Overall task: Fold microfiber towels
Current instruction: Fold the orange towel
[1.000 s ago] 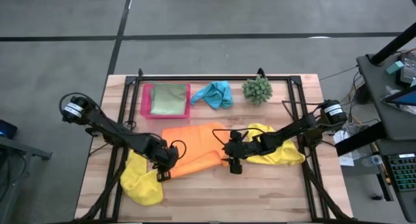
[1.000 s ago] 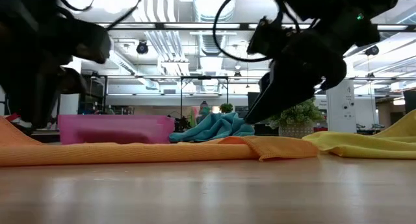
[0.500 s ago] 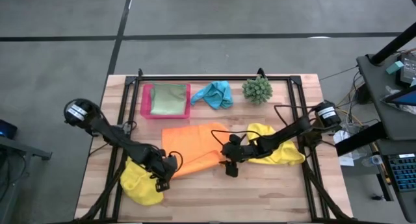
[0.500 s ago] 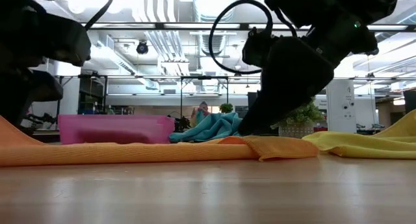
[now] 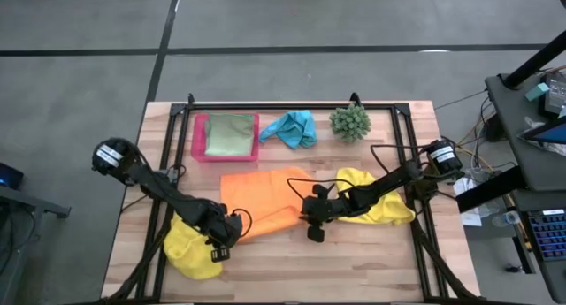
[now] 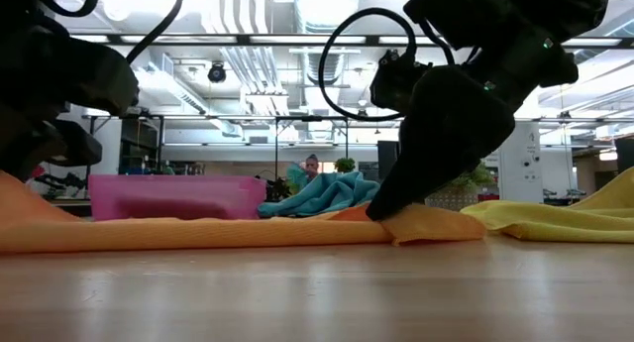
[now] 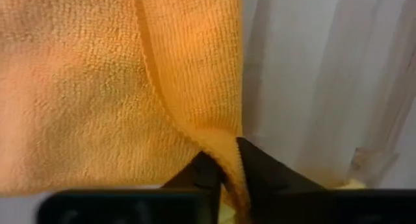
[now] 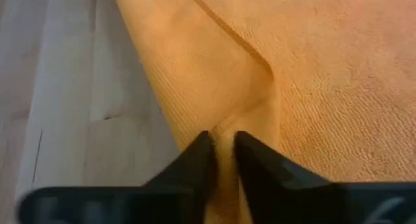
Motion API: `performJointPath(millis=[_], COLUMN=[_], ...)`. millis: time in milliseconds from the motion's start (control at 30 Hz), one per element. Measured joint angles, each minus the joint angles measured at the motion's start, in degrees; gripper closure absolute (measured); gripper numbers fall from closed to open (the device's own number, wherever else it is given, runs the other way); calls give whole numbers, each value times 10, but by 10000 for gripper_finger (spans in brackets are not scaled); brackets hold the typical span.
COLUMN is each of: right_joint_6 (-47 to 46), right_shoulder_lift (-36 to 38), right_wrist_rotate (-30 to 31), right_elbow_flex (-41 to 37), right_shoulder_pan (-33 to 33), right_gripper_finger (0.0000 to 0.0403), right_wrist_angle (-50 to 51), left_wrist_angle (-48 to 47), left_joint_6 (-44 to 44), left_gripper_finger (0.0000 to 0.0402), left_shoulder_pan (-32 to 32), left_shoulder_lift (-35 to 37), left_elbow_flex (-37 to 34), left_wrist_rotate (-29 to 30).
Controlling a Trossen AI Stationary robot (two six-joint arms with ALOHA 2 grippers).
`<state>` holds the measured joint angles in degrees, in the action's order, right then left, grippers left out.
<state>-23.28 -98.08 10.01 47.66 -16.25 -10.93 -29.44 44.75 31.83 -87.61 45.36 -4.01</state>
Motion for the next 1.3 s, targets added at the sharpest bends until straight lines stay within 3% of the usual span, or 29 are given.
performJointPath(millis=[100,333,533,767,867,1000,1133,1300], right_joint_6=[8,26,39,63,69,78,100,118], right_shoulder_lift=[5,64,131,163,164,164,164,162], right_wrist_rotate=[-22,-47,-189,-308,-292,-188,-104,-67], right_elbow_flex=[0,0,1,0,0,0,0,-1], right_shoulder_pan=[0,0,-1,-25,-28,-21,-6,21], right_gripper_finger=[385,393,394,394,394,394,394,394], right_wrist_angle=[8,105,188,201,195,206,217,216], left_wrist_angle=[-19,-36,-3,119,118,98,18,-57], left_joint_6=[-3,-6,14,9,10,13,14,15], left_gripper_finger=[394,400,401,401,401,401,402,402], left_shoulder_pan=[0,2,8,13,13,12,12,10], left_shoulder_lift=[10,51,77,79,79,79,78,78], left_elbow_flex=[0,0,8,11,11,2,1,0], left_wrist_rotate=[0,-26,-95,-109,-104,-85,-22,63])
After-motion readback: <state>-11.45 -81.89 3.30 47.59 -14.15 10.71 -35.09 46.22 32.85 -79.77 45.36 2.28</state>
